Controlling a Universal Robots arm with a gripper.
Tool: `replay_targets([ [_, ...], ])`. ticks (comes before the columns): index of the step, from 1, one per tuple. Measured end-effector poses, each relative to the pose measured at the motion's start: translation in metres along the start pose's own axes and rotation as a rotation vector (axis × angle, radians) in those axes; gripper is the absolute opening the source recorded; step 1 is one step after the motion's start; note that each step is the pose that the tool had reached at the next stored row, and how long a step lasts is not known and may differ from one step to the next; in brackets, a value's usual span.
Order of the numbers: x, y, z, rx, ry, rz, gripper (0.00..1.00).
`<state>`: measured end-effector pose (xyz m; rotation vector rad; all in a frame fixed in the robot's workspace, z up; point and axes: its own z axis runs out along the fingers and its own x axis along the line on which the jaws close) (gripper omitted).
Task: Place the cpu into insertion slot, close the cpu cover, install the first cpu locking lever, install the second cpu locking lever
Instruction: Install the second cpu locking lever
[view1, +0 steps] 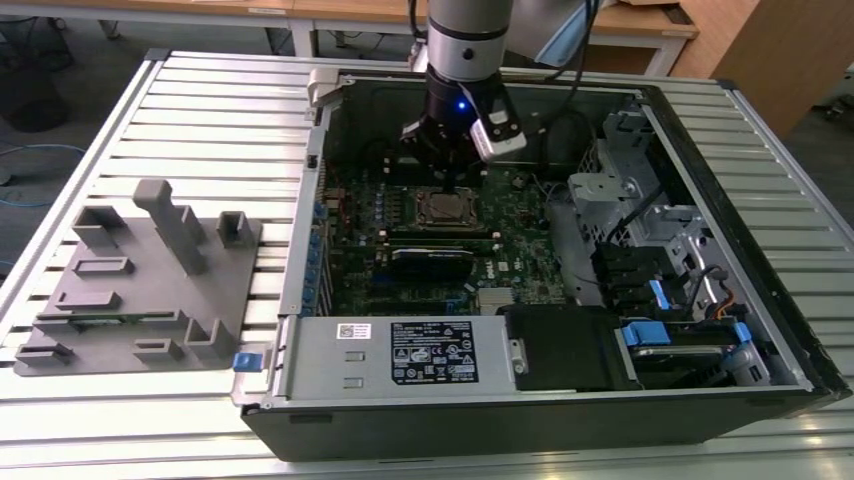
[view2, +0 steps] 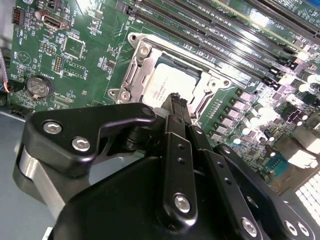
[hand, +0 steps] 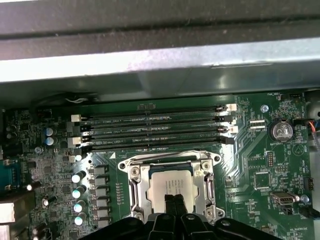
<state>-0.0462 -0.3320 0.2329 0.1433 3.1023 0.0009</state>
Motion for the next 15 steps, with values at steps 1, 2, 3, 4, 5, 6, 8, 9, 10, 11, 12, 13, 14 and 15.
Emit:
replay_targets([
  [1,0.0000,0.0000,-0.0004,0.0000,-0.0001,0.000,0.11],
  [2,0.0000,0.0000,-0.0004,-0.0002,-0.0002,0.000,0.11],
  [3,0.0000,0.0000,-0.0004,-0.0002,-0.0002,0.000,0.11],
  [4,0.0000,0.0000,-0.0004,-0.0003,-0.0003,0.000,0.11],
  [5,0.0000,0.0000,-0.0005,-0.0002,-0.0002,0.000,0.11],
  [6,0.0000,0.0000,-0.0006,-0.0001,-0.0001,0.000,0.11],
  [8,0.0000,0.0000,-0.0006,0.0000,-0.0001,0.000,0.11],
  [9,-0.0001,-0.0004,-0.0007,0.0002,0.0000,0.000,0.11],
  [10,-0.0001,-0.0007,-0.0007,0.0003,0.0001,0.000,0.11],
  [11,-0.0001,-0.0011,-0.0006,0.0001,0.0000,0.000,0.11],
  [12,-0.0002,-0.0017,-0.0006,0.0000,-0.0001,0.000,0.11],
  [13,-0.0003,-0.0024,-0.0006,0.0000,-0.0001,0.000,0.11],
  [14,-0.0003,-0.0032,-0.0006,0.0000,-0.0001,0.000,0.11],
  [15,-0.0004,-0.0041,-0.0006,0.0000,-0.0001,0.000,0.11],
])
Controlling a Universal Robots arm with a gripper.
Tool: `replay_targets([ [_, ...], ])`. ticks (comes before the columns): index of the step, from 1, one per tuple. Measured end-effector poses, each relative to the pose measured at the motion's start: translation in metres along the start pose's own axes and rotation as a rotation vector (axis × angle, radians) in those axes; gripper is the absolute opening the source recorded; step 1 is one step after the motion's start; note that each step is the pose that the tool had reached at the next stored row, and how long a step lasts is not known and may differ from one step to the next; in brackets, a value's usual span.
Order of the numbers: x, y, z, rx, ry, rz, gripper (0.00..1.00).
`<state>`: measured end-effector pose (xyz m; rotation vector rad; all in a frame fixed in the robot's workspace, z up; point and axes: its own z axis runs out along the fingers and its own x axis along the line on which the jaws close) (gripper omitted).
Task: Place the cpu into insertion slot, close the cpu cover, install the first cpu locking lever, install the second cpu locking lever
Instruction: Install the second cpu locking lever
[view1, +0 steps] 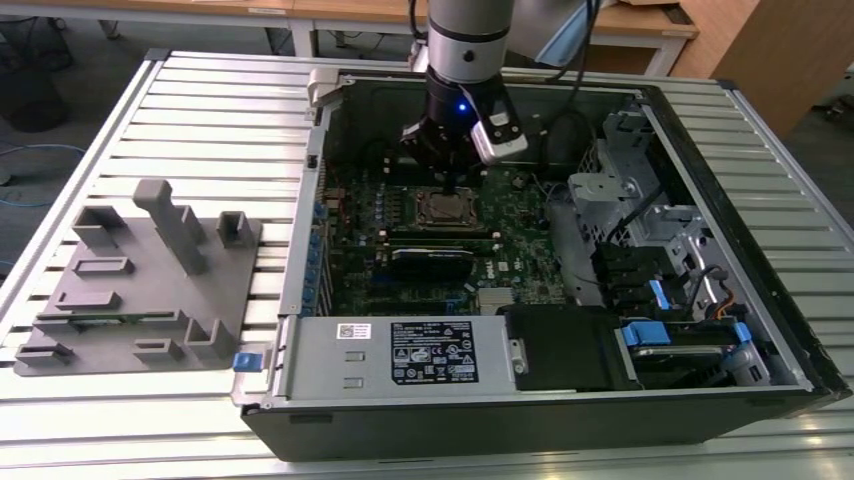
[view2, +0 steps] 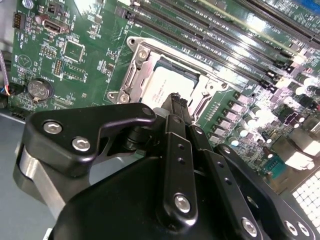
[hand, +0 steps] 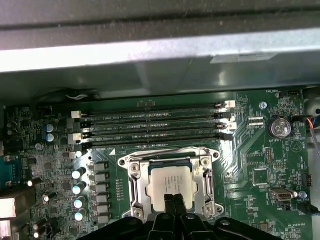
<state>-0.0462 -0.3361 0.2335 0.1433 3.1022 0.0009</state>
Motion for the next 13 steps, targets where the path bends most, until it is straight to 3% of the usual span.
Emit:
replay_targets([
  [13,-0.0005,-0.0049,-0.0013,0.0027,-0.0002,0.000,0.11],
])
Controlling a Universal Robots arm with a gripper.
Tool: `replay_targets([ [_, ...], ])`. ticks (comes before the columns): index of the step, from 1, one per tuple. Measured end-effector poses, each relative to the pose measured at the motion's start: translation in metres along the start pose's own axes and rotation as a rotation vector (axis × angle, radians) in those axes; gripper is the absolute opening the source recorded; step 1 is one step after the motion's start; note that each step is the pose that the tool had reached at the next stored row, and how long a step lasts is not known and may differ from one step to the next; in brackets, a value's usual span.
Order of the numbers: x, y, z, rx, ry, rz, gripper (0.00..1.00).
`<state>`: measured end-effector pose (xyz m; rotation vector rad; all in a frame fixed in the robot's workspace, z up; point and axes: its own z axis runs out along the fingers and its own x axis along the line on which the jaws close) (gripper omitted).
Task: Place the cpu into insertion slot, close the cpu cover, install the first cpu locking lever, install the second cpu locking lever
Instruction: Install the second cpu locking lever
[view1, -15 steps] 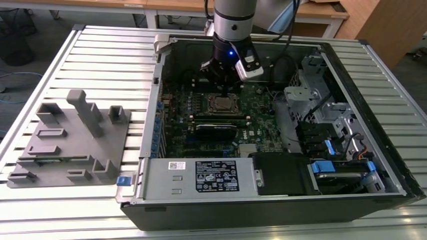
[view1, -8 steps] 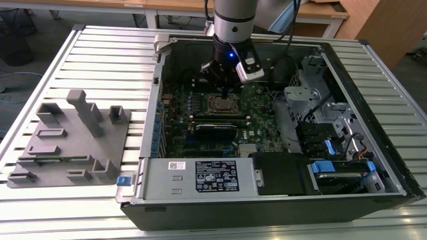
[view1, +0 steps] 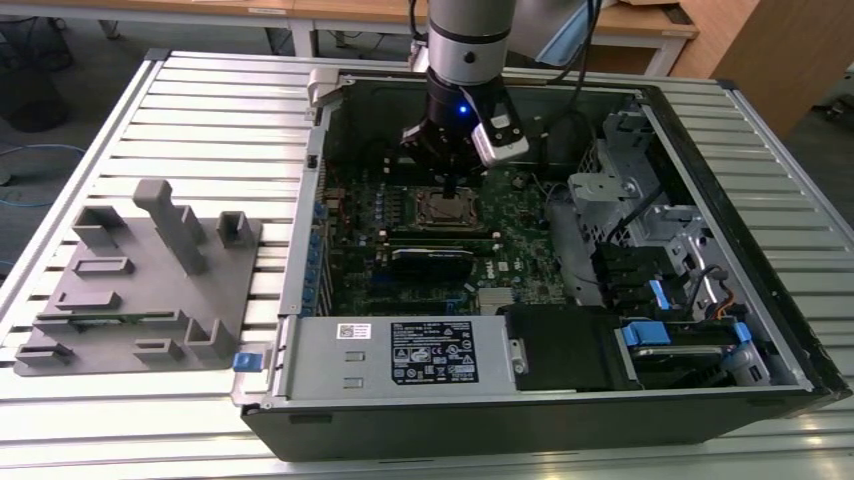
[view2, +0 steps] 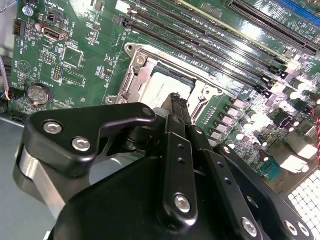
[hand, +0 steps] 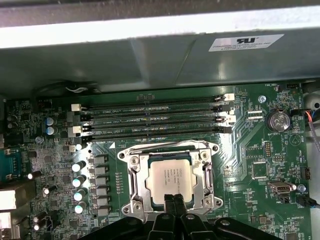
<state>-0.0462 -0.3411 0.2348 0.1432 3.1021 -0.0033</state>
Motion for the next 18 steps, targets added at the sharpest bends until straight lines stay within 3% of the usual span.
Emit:
replay_targets([
  [18,-0.0001,0.0000,-0.0024,-0.0002,-0.0001,0.000,0.11],
])
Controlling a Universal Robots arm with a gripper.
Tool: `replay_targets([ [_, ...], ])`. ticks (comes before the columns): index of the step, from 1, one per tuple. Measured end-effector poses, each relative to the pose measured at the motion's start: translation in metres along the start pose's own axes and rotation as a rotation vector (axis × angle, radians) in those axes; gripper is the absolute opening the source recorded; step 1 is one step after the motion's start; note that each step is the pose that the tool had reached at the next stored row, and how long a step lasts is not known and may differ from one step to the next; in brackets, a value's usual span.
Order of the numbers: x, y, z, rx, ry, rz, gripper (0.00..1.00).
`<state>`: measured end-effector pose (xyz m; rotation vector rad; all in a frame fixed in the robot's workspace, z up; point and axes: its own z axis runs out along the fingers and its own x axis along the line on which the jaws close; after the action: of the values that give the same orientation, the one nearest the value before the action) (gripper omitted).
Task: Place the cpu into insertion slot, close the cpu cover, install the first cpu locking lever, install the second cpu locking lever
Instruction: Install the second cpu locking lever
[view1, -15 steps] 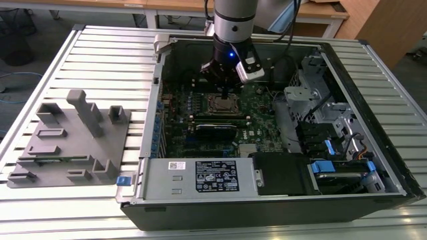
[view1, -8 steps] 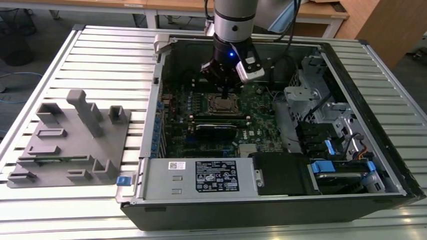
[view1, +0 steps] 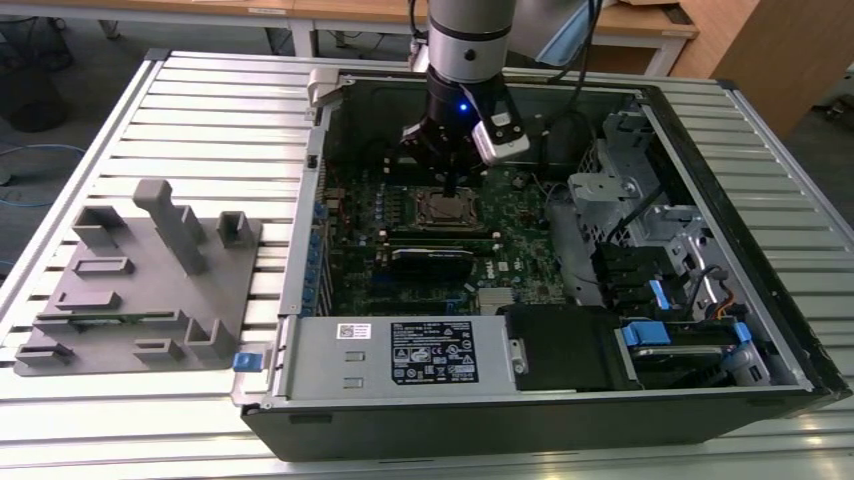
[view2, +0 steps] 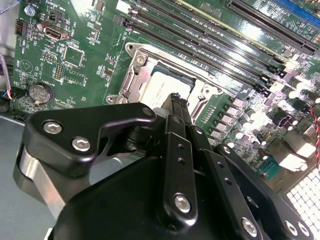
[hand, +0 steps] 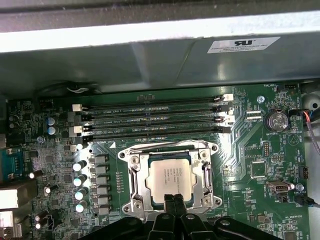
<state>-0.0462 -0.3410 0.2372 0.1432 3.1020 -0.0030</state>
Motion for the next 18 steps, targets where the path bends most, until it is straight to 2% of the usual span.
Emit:
replay_targets([
  [14,0.0015,-0.0114,-0.0001,0.0002,0.0001,0.000,0.11],
  [18,0.0014,-0.0123,-0.0001,0.0001,0.0001,0.000,0.11],
])
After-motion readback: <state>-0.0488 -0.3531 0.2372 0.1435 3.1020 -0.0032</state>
